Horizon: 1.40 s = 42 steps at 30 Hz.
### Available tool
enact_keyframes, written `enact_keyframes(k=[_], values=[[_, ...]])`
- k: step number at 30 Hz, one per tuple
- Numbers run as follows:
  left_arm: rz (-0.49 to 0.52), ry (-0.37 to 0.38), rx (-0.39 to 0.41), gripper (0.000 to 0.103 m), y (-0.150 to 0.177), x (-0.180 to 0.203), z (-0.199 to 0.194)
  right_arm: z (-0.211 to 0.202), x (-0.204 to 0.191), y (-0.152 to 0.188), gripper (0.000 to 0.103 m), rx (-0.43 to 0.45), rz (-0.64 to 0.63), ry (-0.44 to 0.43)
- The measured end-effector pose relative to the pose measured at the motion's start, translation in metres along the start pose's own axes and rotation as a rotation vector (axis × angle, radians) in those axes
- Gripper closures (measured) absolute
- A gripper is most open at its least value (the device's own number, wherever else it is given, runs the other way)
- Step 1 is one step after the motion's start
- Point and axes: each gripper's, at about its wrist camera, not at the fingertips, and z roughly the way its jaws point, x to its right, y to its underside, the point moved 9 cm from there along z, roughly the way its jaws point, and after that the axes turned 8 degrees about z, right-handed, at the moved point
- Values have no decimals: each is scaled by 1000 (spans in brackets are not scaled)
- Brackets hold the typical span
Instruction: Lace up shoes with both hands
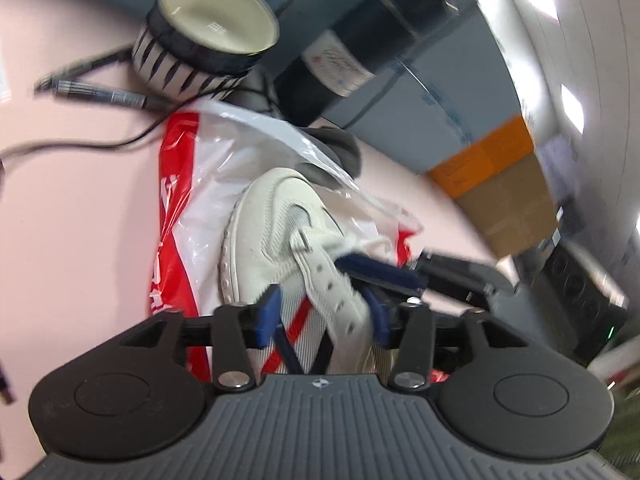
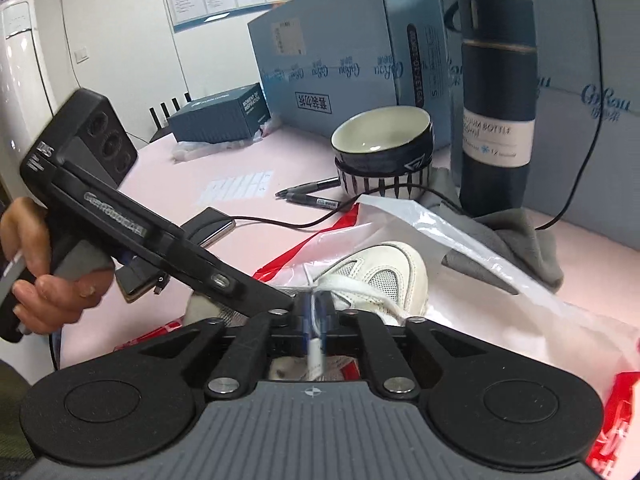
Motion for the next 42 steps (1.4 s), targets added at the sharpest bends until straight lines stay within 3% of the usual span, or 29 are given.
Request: enact_keyframes(k=[1,2,3,7,11,13,14,15,17,18,26,32,37,42], values=[[39,-7,-1,39,3,4,-5,-6,0,1,64,11,-3,12],[67,3,2,29,6,9,-10,-12,1,2,55,22,-9,26],[91,14,7,25,9,12,-15,-18,0,4,49,34,-14,34],[106,-1,63,23,9,16,-30,-33,0,14,49,52,-8,59],[69,-95,199,23,-7,7,-36,-38,-6,17,41,86,-27,72],[69,-176,247,31,-13,3,-33,-38,-11,17,41,93,-44,68],[95,-217,251,45,-16,3,-28,-37,-13,17,41,93,-53,62],[125,-252,246,52,-17,3,-22,-36,-16,17,44,87,-59,50],[141,-289,238,65,-16,1,-10,-33,-20,18,59,65,-66,29],[137,-299,238,65,-15,-1,-6,-31,-22,20,65,50,-67,24],[90,-290,295,66,-17,-3,5,-28,-22,24,65,31,-43,22],[123,-274,291,94,-15,4,12,-26,-22,28,63,25,-29,24],[152,-281,319,100,-17,9,7,-24,-22,30,58,17,-32,30],[108,-291,363,100,-21,2,-5,-21,-21,33,58,-3,-29,35]])
